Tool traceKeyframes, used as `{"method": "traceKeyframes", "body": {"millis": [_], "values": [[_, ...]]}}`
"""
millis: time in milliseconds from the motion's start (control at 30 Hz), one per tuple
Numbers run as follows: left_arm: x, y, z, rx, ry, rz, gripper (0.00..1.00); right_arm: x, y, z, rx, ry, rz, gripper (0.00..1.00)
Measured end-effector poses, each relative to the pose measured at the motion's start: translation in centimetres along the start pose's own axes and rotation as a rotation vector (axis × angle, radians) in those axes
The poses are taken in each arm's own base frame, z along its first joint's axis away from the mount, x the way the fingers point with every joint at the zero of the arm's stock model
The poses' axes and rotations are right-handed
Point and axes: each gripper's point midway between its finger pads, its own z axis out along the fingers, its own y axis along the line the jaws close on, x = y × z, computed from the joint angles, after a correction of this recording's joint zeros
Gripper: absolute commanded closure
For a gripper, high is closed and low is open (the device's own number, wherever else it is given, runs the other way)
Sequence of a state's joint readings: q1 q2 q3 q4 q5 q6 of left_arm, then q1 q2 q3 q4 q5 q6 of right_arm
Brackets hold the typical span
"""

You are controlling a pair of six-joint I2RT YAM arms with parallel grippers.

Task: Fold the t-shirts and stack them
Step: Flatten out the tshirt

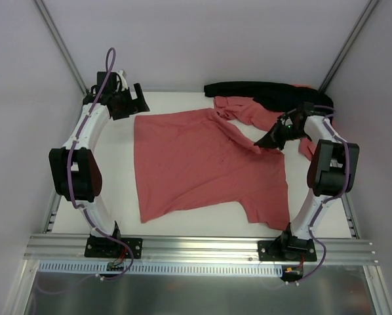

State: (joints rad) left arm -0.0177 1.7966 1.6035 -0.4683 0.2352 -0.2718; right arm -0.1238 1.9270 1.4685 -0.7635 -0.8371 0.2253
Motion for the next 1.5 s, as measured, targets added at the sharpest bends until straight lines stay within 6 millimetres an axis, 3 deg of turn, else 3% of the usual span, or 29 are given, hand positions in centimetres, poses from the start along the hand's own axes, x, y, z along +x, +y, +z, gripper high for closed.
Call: {"method": "traceKeyframes", "body": {"millis": [100,167,233,300,400,500,600,700,800,900,967,1067,1267,1500], "values": [[-0.1,-0.1,0.0,0.001,-0.002,-0.002,0.01,4.1,-1.4,1.2,0.03,0.11,0.016,0.98],[-0.1,-0.1,0.0,0.004,-0.003,-0.004,0.01,6.6,-2.2,1.9,0.054,0.179,0.009,0.91],[-0.2,-0.3,-0.1,0.013,-0.004,-0.004,0.01,8.8,-2.8,2.4,0.073,0.248,0.012,0.35],[-0.2,-0.5,-0.1,0.022,-0.004,-0.005,0.01,10.9,-3.3,2.8,0.096,0.313,-0.003,0.01],[-0.2,-0.6,-0.1,0.03,-0.003,-0.008,0.01,12.2,-3.6,3.2,0.122,0.352,-0.041,0.0],[-0.2,-0.8,-0.1,0.04,-0.004,-0.013,0.01,11.2,-3.5,3.3,0.154,0.312,-0.063,0.01],[-0.3,-1.0,-0.1,0.049,-0.005,-0.017,0.01,8.2,-1.5,3.2,0.158,0.209,-0.12,0.0],[-0.3,-1.1,-0.1,0.052,-0.004,-0.02,0.01,3.7,2.5,2.9,0.118,0.072,-0.202,0.01],[-0.1,-1.1,0.0,0.053,-0.003,-0.021,0.01,-0.7,6.2,3.1,0.065,-0.031,-0.258,0.13],[0.3,-1.0,-0.2,0.053,0.005,-0.023,0.01,-4.0,7.8,4.3,0.03,-0.081,-0.267,0.22],[0.5,-1.0,-0.4,0.053,0.006,-0.024,0.01,-5.1,7.2,5.6,0.032,-0.077,-0.239,0.23],[0.4,-1.1,-0.8,0.055,0.0,-0.022,0.01,-5.9,4.8,8.0,0.059,-0.04,-0.172,0.24],[0.3,-1.4,-1.5,0.059,-0.011,-0.02,0.01,-5.2,0.3,11.0,0.112,0.027,-0.058,0.25],[0.3,-1.4,-1.6,0.058,-0.009,-0.02,0.01,-5.7,0.1,11.7,0.1,0.014,-0.053,0.32]]}}
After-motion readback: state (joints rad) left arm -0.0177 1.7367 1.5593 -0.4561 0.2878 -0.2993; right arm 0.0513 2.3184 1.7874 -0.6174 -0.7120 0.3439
